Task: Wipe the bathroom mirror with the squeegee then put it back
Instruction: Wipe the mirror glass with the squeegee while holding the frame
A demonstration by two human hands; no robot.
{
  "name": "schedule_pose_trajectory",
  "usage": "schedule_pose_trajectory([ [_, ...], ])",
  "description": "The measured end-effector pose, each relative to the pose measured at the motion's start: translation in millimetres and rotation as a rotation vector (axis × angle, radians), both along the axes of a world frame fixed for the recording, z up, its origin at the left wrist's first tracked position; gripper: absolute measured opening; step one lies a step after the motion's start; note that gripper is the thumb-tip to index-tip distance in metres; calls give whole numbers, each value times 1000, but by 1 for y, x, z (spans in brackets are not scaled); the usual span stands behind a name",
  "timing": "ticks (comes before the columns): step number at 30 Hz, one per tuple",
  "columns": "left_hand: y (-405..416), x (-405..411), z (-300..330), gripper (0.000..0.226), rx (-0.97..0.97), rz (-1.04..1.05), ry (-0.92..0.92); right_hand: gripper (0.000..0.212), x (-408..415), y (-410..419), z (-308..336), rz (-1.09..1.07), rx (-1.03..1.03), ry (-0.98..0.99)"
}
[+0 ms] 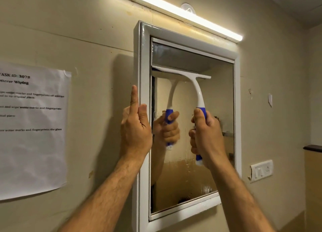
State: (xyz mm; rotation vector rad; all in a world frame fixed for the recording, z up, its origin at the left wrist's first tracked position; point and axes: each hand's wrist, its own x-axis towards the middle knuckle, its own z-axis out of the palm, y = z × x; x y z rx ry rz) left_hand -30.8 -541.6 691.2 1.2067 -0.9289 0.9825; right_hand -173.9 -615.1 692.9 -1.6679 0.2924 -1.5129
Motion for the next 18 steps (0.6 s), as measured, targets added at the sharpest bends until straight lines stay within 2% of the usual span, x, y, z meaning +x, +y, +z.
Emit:
schedule_pose_trajectory([
  [6, 0, 0, 0, 51, -11, 8, 1, 36, 4, 12, 42, 33, -23, -54],
  [10, 1, -2, 0, 52, -12, 1, 4, 26, 5, 3, 56, -4, -53, -42],
  [18, 3, -3, 0, 53, -9, -7, 9, 25, 1, -1, -18, 17, 6, 20],
])
